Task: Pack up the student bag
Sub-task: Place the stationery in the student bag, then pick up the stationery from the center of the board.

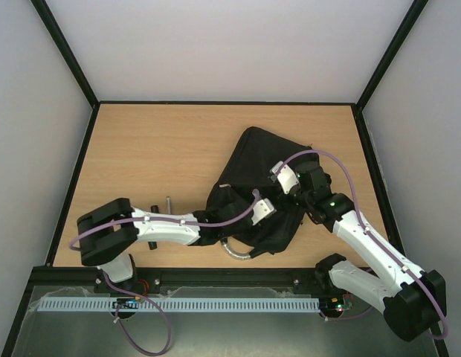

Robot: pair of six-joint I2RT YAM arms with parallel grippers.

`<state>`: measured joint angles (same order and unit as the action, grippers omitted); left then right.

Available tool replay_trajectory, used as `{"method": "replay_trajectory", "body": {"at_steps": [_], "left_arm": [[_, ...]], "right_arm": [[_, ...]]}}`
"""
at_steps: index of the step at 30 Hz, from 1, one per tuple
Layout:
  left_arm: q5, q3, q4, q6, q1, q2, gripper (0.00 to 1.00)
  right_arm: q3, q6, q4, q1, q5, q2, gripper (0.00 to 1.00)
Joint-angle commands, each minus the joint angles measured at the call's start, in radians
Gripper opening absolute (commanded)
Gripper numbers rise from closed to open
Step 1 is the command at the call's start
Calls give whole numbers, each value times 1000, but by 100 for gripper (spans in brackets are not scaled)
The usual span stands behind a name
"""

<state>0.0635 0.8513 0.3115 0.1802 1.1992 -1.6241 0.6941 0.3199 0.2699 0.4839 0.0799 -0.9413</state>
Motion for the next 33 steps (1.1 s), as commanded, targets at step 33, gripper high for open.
{"method": "replay_trajectory", "body": {"at_steps": [33], "left_arm": [[155, -58, 138, 62, 43, 160, 28]], "right_arm": [[3, -12, -18, -21, 30, 1, 1]]}}
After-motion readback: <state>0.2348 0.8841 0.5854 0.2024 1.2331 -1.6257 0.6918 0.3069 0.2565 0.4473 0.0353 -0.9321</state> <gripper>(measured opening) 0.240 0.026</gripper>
